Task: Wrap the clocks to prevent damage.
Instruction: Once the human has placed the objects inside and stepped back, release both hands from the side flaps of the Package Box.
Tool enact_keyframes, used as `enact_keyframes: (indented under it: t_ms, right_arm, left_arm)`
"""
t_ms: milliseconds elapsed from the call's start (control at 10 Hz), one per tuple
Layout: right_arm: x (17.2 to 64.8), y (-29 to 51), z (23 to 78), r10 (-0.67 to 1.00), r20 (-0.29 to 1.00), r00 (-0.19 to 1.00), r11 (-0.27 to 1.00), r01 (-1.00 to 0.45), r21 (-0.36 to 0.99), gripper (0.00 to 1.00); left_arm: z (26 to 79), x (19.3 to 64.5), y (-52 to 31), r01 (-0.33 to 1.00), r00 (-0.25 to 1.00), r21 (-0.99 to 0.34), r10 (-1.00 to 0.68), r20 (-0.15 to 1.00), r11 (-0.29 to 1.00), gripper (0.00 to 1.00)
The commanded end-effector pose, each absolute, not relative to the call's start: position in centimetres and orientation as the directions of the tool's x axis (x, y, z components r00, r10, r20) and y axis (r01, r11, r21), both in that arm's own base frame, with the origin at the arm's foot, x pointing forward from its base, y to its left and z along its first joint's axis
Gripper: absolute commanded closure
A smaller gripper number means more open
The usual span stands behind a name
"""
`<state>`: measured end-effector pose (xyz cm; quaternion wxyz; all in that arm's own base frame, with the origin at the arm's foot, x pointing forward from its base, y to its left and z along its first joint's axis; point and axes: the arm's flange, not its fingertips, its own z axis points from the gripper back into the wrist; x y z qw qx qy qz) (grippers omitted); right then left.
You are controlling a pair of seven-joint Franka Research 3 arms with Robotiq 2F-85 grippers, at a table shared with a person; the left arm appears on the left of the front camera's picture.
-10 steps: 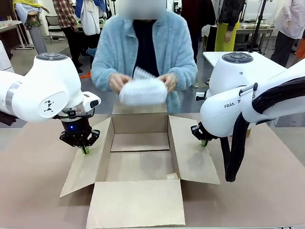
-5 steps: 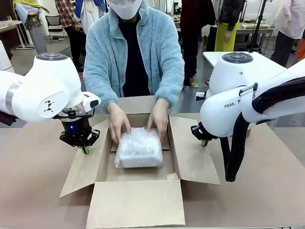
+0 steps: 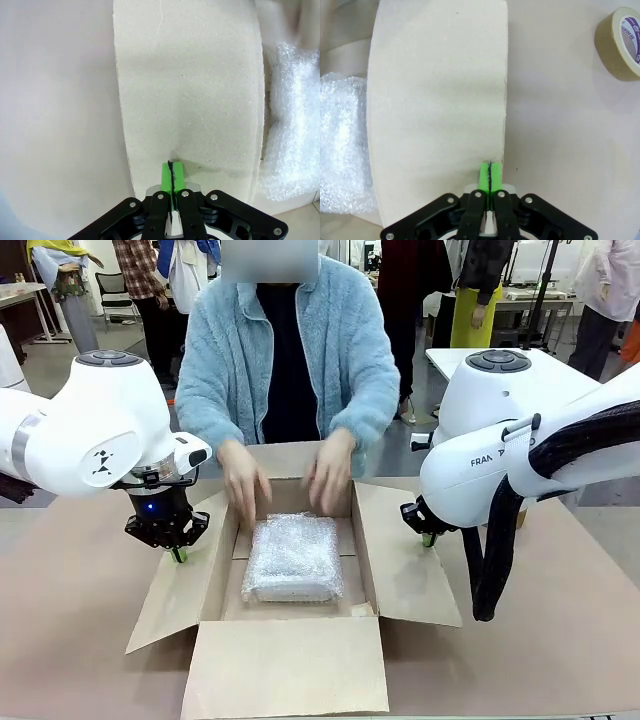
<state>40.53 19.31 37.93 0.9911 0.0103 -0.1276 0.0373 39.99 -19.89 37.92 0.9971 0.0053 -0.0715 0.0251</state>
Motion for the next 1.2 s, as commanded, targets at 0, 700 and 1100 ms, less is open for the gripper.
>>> enact_keyframes:
  t_ms: [0, 700, 1100]
  right_arm:
    - [40.5, 19.4, 37.6, 0.074, 0.248, 0.966, 0.997, -0.079, 0.009, 0.99]
    - [37.6, 14.6, 44.3, 0.690, 0.201, 0.695, 0.721, -0.639, -0.267, 0.99]
    - [34.2, 6.9, 49.5, 0.798, 0.190, 0.572, 0.603, -0.749, -0.274, 0.99]
  left_arm:
    - [37.9, 40.1, -19.8, -0.052, 0.988, 0.004, 0.051, 0.146, 0.999, 1.00]
    - [46.4, 38.8, -13.5, 0.511, 0.855, -0.118, -0.490, 0.168, 0.851, 1.00]
    - [50.5, 36.5, -6.7, 0.777, 0.626, 0.027, -0.777, 0.065, 0.628, 1.00]
